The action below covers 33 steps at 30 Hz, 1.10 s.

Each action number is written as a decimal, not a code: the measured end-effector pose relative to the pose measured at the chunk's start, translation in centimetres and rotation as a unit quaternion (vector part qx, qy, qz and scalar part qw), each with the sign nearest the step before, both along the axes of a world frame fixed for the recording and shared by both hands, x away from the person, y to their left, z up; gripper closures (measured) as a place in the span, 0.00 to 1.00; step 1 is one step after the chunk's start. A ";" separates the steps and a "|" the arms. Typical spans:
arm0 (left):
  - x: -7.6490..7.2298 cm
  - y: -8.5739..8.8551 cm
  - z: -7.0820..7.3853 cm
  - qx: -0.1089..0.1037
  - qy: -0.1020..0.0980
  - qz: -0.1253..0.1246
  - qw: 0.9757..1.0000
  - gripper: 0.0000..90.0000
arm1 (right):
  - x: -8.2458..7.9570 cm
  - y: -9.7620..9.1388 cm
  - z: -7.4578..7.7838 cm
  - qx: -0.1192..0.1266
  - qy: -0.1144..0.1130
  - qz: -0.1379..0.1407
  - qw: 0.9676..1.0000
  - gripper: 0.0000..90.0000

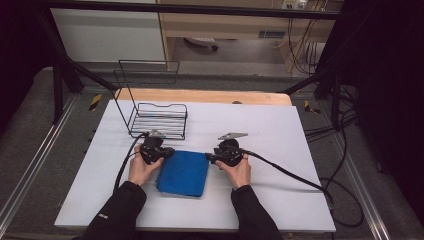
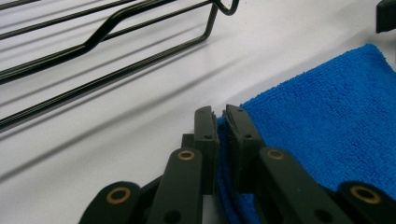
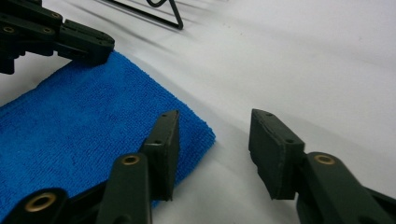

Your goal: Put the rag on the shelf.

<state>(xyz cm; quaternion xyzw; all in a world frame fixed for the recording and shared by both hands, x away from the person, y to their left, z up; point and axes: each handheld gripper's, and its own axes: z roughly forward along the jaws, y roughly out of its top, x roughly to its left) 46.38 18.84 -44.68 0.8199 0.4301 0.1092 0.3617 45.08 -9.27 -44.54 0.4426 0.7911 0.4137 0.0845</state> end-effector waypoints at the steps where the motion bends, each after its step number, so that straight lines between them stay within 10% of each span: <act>1: 0.0 0.0 0.0 -0.001 0.000 0.000 1.000 0.93 | 0.1 0.3 -0.1 -0.004 0.000 0.003 1.000 0.64; 18: 0.0 0.3 0.0 -0.009 -0.001 -0.005 1.000 0.95 | 0.9 1.7 -0.4 0.009 0.061 -0.005 0.998 0.95; 24: -0.2 1.3 0.9 -0.041 -0.004 0.002 0.999 0.96 | 0.4 1.5 0.5 0.027 0.036 -0.003 0.999 0.96; 33: -2.6 2.5 3.8 -0.061 -0.060 -0.009 0.996 0.96 | -0.8 1.5 3.1 0.051 -0.024 0.014 0.998 0.96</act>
